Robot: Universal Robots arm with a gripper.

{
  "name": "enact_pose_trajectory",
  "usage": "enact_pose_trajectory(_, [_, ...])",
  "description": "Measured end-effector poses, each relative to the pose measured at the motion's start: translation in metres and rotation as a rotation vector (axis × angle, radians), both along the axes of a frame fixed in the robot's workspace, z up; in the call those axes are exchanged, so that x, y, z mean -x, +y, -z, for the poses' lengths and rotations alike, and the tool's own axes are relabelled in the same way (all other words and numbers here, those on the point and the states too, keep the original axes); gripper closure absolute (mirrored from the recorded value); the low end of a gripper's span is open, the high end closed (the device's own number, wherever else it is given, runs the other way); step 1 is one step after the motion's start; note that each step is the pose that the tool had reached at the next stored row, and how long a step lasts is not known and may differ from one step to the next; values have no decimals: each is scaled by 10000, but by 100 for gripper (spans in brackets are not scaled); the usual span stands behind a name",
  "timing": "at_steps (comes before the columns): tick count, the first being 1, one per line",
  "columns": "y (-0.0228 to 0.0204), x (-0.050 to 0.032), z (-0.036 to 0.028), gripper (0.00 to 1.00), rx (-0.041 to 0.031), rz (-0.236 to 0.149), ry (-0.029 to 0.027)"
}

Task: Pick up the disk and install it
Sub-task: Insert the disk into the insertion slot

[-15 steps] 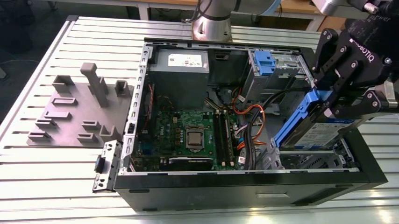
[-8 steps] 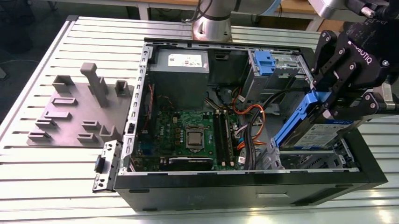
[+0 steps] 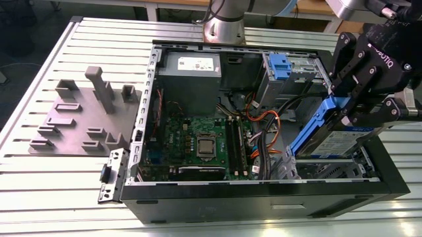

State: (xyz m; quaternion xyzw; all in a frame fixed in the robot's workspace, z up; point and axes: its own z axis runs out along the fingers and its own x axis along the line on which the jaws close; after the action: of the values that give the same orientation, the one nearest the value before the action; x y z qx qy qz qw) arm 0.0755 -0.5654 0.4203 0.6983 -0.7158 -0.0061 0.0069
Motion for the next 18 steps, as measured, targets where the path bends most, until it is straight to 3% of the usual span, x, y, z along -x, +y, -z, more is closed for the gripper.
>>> enact_pose_trajectory(4, [0, 0, 0, 62, 1, 0, 0])
enact_pose_trajectory(5, [0, 0, 2, 56, -2, 0, 0])
enact_pose_trajectory(7, [0, 0, 10, 56, -3, 0, 0])
enact_pose_trajectory(18, [0, 0, 207, 58, 0, 0, 0])
